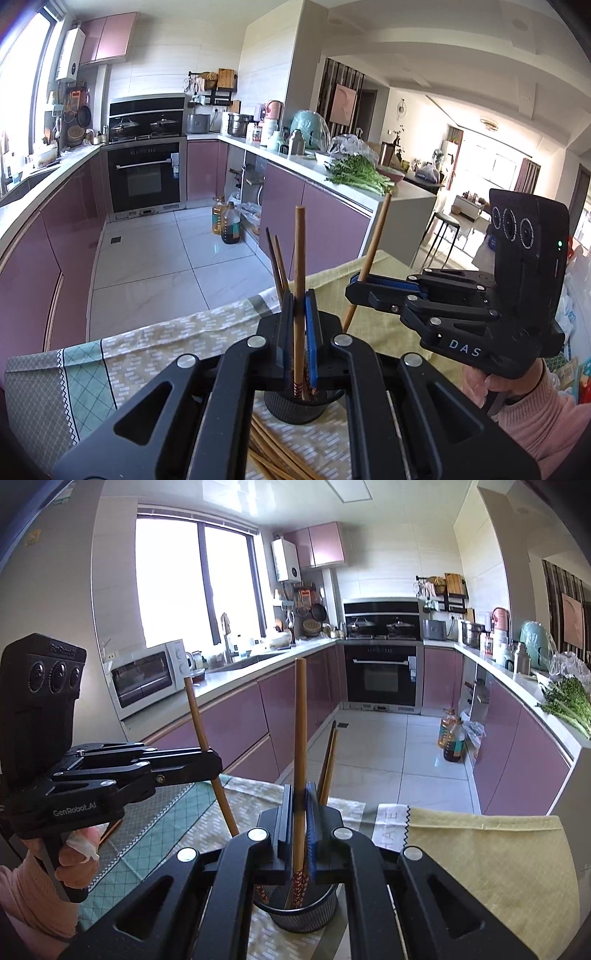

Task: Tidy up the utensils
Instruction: 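Carry both upright chopsticks over the mesh cup and lower them in, then open both tools to release the chopsticks into the cup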

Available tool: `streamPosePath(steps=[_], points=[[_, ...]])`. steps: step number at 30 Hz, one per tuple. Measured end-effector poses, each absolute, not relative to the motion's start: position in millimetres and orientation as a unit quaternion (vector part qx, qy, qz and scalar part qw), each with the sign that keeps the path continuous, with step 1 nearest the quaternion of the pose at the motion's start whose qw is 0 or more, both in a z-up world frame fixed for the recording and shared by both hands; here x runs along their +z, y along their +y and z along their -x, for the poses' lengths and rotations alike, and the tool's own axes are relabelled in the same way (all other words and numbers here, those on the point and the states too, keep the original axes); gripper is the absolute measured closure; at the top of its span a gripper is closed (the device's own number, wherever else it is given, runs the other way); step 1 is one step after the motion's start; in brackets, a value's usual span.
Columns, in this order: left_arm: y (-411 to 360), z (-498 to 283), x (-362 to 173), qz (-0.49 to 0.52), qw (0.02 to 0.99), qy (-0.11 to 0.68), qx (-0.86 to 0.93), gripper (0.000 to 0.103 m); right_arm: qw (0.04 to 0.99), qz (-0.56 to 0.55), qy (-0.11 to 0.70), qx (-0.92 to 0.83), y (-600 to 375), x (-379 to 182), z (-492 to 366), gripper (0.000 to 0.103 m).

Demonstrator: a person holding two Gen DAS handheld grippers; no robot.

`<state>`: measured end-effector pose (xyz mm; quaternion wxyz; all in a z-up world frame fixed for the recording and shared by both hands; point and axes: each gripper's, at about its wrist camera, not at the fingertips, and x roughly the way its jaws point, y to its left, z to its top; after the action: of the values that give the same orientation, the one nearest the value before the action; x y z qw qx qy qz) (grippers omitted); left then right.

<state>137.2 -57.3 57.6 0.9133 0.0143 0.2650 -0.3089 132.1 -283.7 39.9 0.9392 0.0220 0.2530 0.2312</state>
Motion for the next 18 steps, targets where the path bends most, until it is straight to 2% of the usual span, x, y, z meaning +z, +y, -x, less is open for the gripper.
streamPosePath(steps=[18], points=[[-68.8, -183.5, 32.4, -0.021, 0.891, 0.338, -0.302, 0.096, 0.916, -0.039, 0.329, 0.226, -278.4, 9.2, -167.2, 0.097]])
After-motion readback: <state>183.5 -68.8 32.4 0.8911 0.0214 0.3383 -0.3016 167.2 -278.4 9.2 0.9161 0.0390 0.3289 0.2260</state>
